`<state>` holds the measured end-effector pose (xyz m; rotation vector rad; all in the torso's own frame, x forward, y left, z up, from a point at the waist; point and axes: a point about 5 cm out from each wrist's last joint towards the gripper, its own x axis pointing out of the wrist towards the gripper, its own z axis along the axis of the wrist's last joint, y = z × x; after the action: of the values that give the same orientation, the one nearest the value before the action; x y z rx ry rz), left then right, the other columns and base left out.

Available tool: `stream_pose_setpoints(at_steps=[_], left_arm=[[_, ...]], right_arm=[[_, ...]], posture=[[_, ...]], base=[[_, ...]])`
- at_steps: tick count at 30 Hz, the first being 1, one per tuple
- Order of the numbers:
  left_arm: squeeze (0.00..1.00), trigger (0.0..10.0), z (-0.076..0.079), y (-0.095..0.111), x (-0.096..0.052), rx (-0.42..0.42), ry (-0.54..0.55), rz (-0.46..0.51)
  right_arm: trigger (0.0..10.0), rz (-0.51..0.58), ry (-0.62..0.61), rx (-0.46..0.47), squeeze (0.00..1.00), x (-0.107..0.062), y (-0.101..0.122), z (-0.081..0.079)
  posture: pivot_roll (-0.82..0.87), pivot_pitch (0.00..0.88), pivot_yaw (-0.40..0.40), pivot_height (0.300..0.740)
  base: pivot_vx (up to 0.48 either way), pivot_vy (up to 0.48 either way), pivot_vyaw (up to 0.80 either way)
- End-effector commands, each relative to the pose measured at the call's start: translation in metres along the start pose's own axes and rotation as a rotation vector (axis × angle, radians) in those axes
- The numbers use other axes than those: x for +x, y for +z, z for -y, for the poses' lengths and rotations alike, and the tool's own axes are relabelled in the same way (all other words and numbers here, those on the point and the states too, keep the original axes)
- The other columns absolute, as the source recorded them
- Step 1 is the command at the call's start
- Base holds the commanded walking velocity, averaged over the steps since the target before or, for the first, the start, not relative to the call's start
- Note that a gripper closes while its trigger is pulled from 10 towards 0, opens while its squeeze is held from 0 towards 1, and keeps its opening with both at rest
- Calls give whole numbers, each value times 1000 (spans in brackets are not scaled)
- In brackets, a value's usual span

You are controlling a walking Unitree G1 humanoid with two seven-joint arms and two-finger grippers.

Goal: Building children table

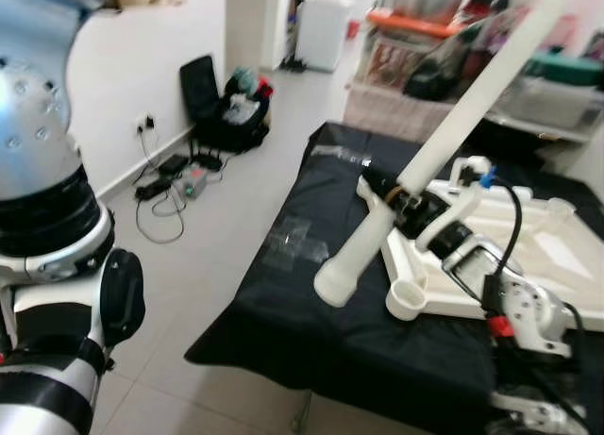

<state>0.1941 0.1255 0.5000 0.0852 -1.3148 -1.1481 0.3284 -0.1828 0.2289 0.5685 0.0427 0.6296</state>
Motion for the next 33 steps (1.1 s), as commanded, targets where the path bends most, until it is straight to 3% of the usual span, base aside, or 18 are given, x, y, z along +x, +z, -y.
stream_pose_setpoints(at_steps=[1, 3, 7, 17, 19, 25, 33], left_arm=[[0, 10000, 0, 2, 6, 7, 18, 31], [0, 10000, -1, 6, 10, 30, 39, 61], [0, 10000, -2, 12, 17, 48, 28, 87], [0, 10000, -5, 21, 24, 79, 10, 65], [0, 10000, -6, 25, 26, 126, 9, 63], [0, 10000, -21, 46, 14, 185, 72, 84], [0, 10000, -24, 44, 10, 155, 98, 52]], right_arm=[[0, -30, -2, -1, 0, -8, 10, 5], [0, -6, -37, -42, 0, -14, 23, 11], [0, 80, -99, -93, 0, -12, 30, 14], [0, 101, -100, -63, 0, -9, 24, 8], [0, 102, -98, -63, 0, -10, 25, 8], [0, 117, -95, -88, 0, -11, 30, 7], [0, 128, -122, -82, 0, -12, 27, 9]], posture=[[63, 0, -167, 740], [56, 0, -168, 740], [64, 0, -165, 740], [70, 0, -167, 740], [67, 0, -176, 740], [50, 0, -168, 740], [48, 0, -170, 740]], base=[[0, 0, 0], [0, 0, 0], [0, 0, 0], [0, 0, 0], [0, 0, 0], [0, 0, 0], [0, 0, 0]])
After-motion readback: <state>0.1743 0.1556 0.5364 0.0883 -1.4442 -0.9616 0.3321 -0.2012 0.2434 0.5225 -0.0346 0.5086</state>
